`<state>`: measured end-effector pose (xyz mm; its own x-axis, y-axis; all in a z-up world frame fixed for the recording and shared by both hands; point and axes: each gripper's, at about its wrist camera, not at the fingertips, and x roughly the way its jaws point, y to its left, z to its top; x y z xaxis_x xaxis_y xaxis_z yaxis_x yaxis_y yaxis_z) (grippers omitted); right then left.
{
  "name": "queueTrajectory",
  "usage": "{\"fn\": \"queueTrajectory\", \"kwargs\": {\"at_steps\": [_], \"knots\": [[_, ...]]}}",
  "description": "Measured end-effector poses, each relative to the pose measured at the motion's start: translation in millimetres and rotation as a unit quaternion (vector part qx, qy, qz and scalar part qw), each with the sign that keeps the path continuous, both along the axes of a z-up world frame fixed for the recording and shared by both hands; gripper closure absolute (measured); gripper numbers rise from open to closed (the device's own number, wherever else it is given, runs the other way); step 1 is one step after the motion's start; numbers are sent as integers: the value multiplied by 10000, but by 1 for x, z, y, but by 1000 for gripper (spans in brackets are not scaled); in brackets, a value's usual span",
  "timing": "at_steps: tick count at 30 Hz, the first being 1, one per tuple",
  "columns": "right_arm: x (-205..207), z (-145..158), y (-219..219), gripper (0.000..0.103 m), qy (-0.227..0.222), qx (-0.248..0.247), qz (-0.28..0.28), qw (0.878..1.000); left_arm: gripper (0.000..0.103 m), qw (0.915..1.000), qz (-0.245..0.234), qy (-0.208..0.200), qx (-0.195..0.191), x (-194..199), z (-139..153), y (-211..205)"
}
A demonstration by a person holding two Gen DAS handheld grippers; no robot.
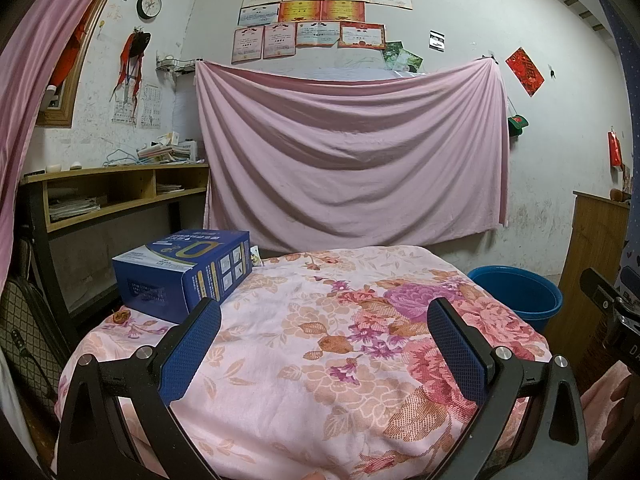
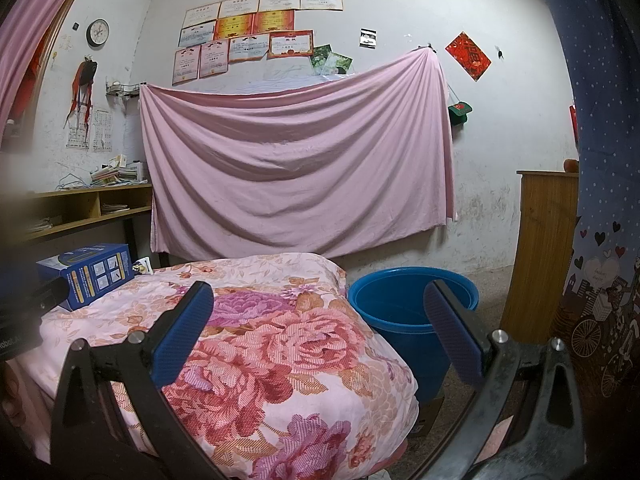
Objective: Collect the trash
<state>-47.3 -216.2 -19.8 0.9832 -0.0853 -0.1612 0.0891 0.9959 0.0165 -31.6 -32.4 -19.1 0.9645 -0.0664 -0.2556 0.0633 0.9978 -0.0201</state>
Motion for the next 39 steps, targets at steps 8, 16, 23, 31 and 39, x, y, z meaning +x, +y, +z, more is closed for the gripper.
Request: {"fn": "queueTrajectory", "kwargs": {"at_steps": [8, 16, 23, 31, 39], "knots": [[0, 0, 0, 0, 0, 0, -1, 10000, 2, 10000, -4, -1, 2, 0, 0, 0], [-1, 0, 0, 0, 1, 5, 0, 10000, 2, 10000, 0, -7, -2, 0, 0, 0], [0, 0, 1, 0, 5, 16, 2, 10000, 2, 10000, 5, -4, 0, 0, 0, 0], [-1, 0, 1, 0, 6, 20, 4, 10000, 2, 10000, 0, 0, 1, 0, -1, 2], [-1, -1, 2, 0, 8, 32, 8, 10000, 2, 10000, -6, 14, -3, 0, -2, 2]]}}
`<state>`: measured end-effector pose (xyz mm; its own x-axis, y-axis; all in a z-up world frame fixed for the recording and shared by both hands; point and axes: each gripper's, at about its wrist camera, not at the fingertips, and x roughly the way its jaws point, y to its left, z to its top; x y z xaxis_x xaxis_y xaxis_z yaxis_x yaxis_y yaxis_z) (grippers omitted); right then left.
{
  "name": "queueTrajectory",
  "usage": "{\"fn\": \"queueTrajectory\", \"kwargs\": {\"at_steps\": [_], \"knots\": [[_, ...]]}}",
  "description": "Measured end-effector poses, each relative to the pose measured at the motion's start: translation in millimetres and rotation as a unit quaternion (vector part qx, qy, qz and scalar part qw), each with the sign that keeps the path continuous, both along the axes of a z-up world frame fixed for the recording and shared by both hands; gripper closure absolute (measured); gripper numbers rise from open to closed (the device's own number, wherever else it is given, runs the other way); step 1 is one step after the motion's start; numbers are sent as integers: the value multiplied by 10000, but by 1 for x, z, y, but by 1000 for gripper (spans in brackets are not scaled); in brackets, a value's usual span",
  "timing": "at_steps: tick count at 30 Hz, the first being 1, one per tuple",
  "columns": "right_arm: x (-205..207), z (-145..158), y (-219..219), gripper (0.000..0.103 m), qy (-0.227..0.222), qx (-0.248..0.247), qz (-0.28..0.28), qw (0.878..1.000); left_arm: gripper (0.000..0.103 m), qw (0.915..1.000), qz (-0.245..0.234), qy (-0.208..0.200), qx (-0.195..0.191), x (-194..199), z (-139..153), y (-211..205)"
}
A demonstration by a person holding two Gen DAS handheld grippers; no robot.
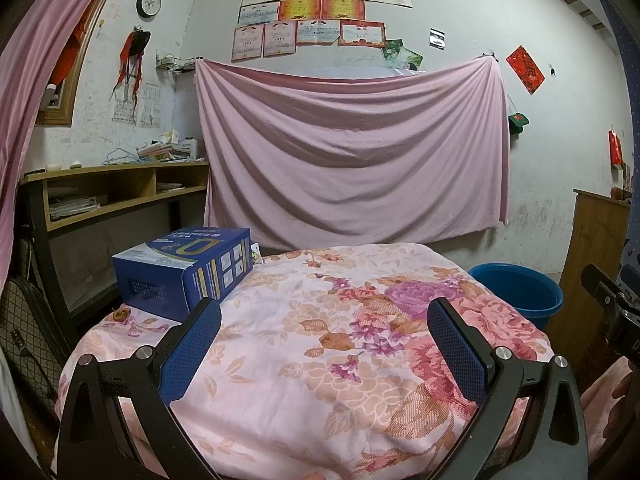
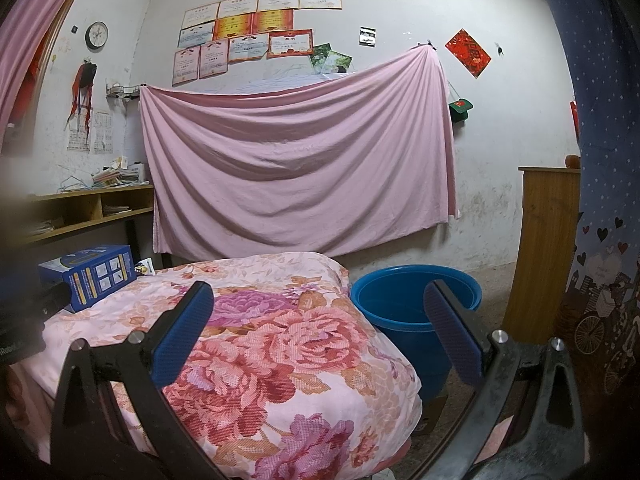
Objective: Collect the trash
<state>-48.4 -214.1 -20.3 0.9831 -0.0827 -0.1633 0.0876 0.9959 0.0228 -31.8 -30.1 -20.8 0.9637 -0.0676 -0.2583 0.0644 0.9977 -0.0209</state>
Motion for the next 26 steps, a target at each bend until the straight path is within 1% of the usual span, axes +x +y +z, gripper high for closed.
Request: {"fn": "queueTrajectory", "kwargs": {"at_steps": [7, 10, 15, 26], "knots": [[0, 0, 1, 0, 2, 0, -5, 10000, 2, 10000, -25, 0, 42, 1, -1, 1], [0, 0, 1, 0, 3, 3, -6, 10000, 2, 9999, 37, -20, 134, 1, -1, 1], [0, 0, 1, 0, 7, 2, -2, 10000, 2, 9998, 121, -17, 165, 2, -4, 4], [4, -3, 9, 0, 87, -9, 64, 9999, 2, 9997, 90, 0, 214, 5, -7, 6]]}}
